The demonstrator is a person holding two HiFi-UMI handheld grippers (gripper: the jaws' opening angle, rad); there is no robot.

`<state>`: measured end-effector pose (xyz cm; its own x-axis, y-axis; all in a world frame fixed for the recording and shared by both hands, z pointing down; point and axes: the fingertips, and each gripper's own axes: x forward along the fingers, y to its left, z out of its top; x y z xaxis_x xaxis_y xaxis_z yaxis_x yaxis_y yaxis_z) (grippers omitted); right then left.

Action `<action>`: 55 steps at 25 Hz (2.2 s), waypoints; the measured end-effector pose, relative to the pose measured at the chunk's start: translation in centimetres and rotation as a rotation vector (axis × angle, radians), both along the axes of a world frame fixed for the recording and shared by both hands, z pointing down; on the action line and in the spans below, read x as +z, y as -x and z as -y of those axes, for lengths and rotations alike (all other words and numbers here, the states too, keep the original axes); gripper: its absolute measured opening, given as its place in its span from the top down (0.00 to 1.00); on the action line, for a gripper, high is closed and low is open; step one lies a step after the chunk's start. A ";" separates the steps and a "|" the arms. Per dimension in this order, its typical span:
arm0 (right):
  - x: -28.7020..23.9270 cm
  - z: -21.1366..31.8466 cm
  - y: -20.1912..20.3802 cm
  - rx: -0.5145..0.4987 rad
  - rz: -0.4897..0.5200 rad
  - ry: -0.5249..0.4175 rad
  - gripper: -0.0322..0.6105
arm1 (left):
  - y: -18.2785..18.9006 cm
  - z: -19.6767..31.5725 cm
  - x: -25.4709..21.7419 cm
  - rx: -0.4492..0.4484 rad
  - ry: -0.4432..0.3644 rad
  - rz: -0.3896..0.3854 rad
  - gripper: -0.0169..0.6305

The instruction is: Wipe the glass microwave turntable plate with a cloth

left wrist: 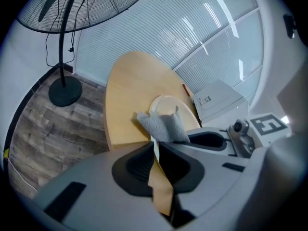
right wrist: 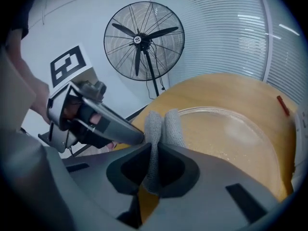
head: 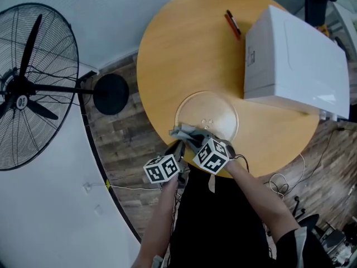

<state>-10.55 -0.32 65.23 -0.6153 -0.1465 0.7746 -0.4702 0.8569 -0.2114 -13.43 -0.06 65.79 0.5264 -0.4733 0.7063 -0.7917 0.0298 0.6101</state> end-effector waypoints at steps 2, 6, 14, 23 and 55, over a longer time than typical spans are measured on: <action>0.0 -0.4 -0.7 -0.013 0.000 -0.004 0.89 | 0.0 0.0 0.0 -0.001 0.000 0.002 0.93; 0.1 2.5 -2.7 0.063 -0.023 -0.034 0.89 | 0.0 0.0 0.0 0.007 -0.002 -0.002 0.93; -0.2 11.4 -10.1 0.297 -0.096 -0.110 0.89 | -0.1 0.0 0.0 0.003 -0.006 -0.002 0.93; -0.5 11.5 -13.4 0.531 -0.163 -0.202 0.89 | -0.1 0.2 0.0 -0.004 -0.012 0.003 0.93; -0.8 9.0 -18.2 0.374 -0.187 -0.126 0.89 | -0.1 0.3 -0.2 0.022 -0.022 0.031 0.92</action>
